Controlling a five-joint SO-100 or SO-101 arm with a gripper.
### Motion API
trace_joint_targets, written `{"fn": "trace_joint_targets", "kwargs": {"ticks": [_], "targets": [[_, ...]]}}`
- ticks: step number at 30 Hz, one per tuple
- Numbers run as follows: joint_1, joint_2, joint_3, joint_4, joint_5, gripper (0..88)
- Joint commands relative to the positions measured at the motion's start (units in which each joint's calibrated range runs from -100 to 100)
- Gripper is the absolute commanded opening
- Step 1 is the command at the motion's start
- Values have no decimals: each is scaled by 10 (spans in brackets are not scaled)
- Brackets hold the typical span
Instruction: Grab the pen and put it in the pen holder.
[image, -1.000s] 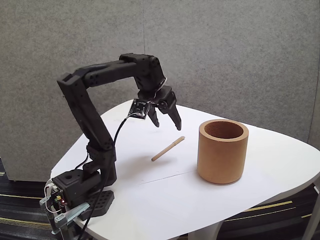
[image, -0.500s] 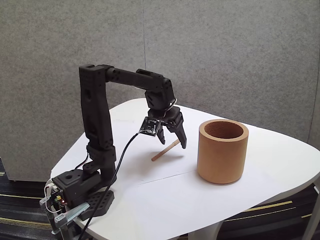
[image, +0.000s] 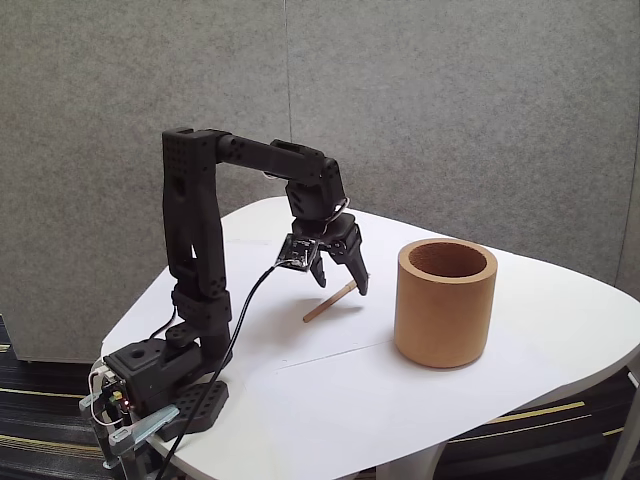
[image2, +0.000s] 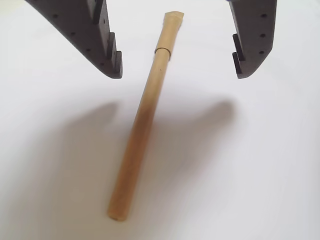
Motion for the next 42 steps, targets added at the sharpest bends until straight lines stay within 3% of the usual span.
{"fn": "trace_joint_targets", "kwargs": {"ticks": [1, 21, 24, 27, 42], "targets": [[-15, 12, -33, -5, -2, 313], [-16, 61, -30, -28, -2, 311], [-16, 61, -29, -28, -2, 221], [-12, 61, -27, -28, -2, 0], [-14, 61, -24, -28, 4, 5]]}}
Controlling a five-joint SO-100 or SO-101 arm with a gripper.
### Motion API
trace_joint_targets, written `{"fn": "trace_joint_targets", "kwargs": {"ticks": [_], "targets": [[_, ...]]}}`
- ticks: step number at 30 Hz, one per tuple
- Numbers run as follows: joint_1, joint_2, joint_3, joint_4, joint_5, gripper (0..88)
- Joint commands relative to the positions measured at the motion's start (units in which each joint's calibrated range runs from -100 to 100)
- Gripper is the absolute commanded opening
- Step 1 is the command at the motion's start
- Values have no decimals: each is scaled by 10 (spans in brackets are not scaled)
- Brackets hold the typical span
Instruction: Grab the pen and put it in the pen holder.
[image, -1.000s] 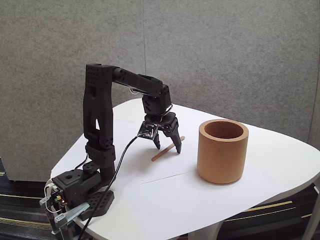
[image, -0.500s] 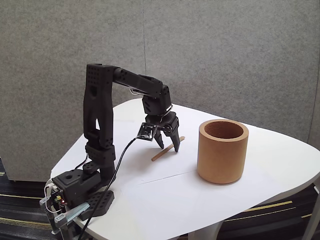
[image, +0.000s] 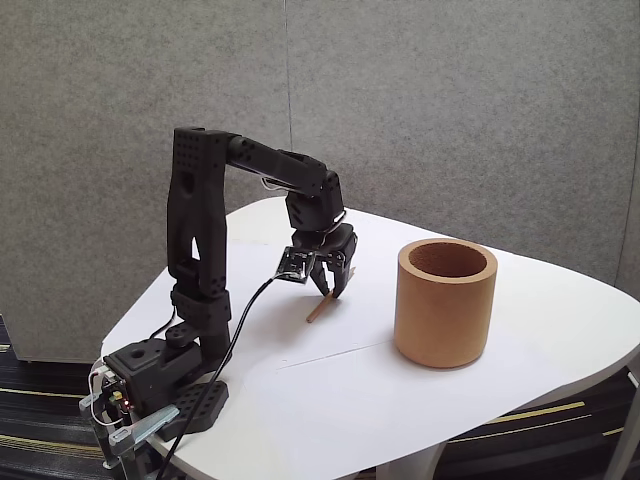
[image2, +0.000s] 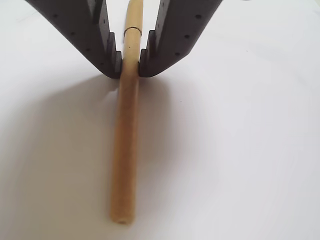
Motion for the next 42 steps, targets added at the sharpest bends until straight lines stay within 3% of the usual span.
{"fn": "trace_joint_targets", "kwargs": {"ticks": [1, 14, 33, 42], "targets": [[-2, -2, -15, -3, 3, 5], [8, -18, -28, -3, 4, 6], [1, -265, -116, -3, 8, 6], [-10, -384, -112, -3, 138, 6]]}}
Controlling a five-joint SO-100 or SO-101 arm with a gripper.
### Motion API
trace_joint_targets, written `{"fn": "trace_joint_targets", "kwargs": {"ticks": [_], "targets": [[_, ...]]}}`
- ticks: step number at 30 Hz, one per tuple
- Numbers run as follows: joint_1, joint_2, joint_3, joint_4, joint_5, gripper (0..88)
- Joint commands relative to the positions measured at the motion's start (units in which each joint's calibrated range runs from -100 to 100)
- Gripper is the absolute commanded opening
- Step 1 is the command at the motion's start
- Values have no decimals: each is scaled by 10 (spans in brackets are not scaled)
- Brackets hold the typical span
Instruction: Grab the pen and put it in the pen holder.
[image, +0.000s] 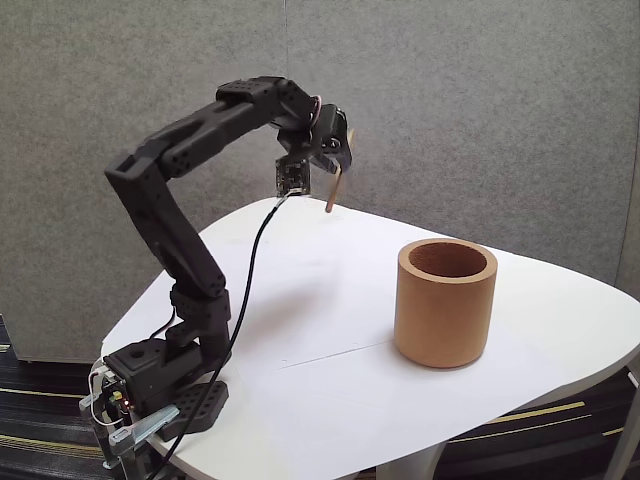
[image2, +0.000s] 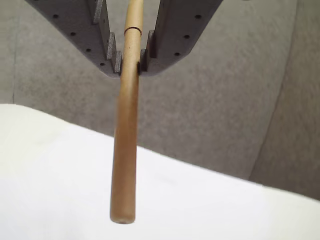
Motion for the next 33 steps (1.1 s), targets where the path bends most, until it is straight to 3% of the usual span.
{"fn": "trace_joint_targets", "kwargs": {"ticks": [1, 11, 20, 26, 33], "targets": [[1, -65, -32, -4, 76, 6], [9, -140, 0, -18, 376, 6], [51, -202, 103, -188, 610, 6], [81, -215, 144, -289, 730, 6], [118, -215, 144, -339, 823, 6]]}}
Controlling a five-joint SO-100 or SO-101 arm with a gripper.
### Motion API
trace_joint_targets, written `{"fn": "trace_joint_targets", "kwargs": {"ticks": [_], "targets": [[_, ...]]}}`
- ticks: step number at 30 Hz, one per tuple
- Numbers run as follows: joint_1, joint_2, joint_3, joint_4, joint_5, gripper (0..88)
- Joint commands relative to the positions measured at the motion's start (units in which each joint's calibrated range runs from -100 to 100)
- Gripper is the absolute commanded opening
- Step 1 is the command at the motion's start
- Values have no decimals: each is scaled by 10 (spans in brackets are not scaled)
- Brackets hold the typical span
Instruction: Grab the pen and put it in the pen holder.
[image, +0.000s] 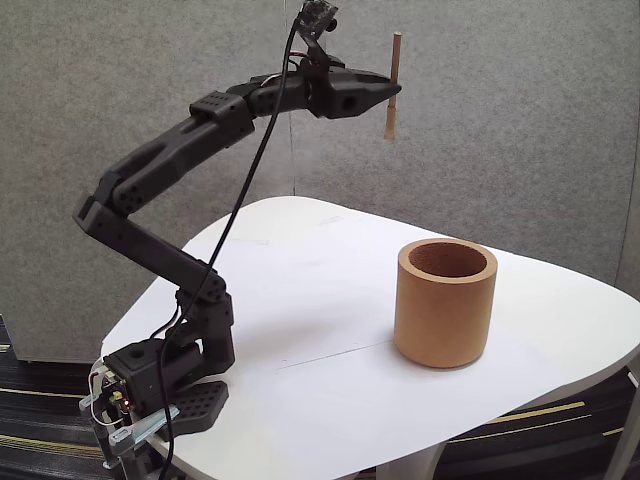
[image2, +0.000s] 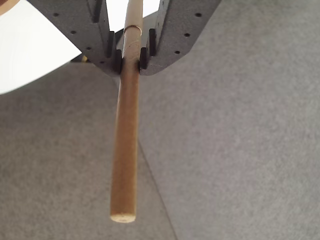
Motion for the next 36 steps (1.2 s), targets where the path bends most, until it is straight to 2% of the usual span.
{"fn": "trace_joint_targets", "kwargs": {"ticks": [1, 6, 11, 30, 36], "targets": [[27, -15, -4, -30, 48, 6], [62, -15, -4, -31, 96, 6], [89, -15, -1, -30, 117, 5], [210, -16, 153, -29, 120, 5], [214, -16, 187, -29, 120, 5]]}}
